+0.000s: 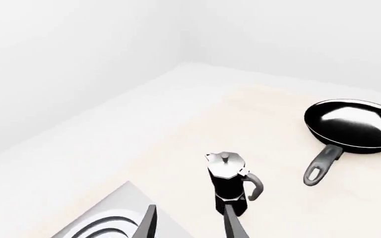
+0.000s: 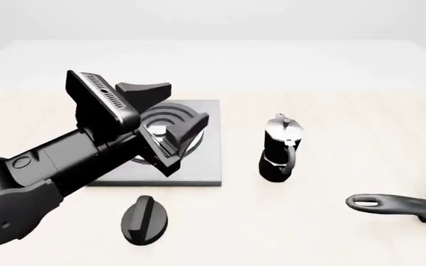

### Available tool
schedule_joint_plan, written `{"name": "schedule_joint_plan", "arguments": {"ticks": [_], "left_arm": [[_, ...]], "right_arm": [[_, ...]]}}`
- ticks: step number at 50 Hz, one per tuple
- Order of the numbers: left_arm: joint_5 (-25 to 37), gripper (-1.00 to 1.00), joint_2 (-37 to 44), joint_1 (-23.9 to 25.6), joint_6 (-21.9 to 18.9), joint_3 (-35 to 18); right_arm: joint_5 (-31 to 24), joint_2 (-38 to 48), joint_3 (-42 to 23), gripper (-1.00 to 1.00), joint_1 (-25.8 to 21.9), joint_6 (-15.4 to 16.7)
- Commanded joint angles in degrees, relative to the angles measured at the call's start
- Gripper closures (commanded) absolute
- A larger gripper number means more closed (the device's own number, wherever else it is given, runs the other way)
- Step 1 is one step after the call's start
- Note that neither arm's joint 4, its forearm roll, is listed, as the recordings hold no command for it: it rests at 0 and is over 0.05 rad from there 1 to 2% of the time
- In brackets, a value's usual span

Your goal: Put the frying pan on the stove.

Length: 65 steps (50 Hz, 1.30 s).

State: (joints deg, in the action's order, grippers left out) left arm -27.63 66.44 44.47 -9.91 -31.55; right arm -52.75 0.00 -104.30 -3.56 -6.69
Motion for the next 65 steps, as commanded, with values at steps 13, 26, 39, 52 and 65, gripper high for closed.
{"name": "schedule_joint_plan", "arguments": {"ticks": [13,26,39,52,65], "left_arm": [[-1.1,-1.00,6.8,5.9,1.5,-5.9],[-0.7,-1.00,9.7,8.9,1.5,-9.0],[-0.8,-1.00,13.6,11.4,1.9,-12.2],[-0.4,-1.00,16.1,13.3,2.2,-14.9],[-0.2,-1.00,18.8,15.1,2.6,-17.4]], "right_arm": [[0.0,0.0,0.2,-1.00,0.1,-0.3],[-0.3,0.0,0.0,-1.00,0.0,-0.4],[-0.4,0.0,-0.3,-1.00,-0.1,-0.5],[-0.3,0.0,-0.4,-1.00,-0.4,-0.5],[-0.4,0.0,-0.7,-1.00,-0.5,-0.9]]}}
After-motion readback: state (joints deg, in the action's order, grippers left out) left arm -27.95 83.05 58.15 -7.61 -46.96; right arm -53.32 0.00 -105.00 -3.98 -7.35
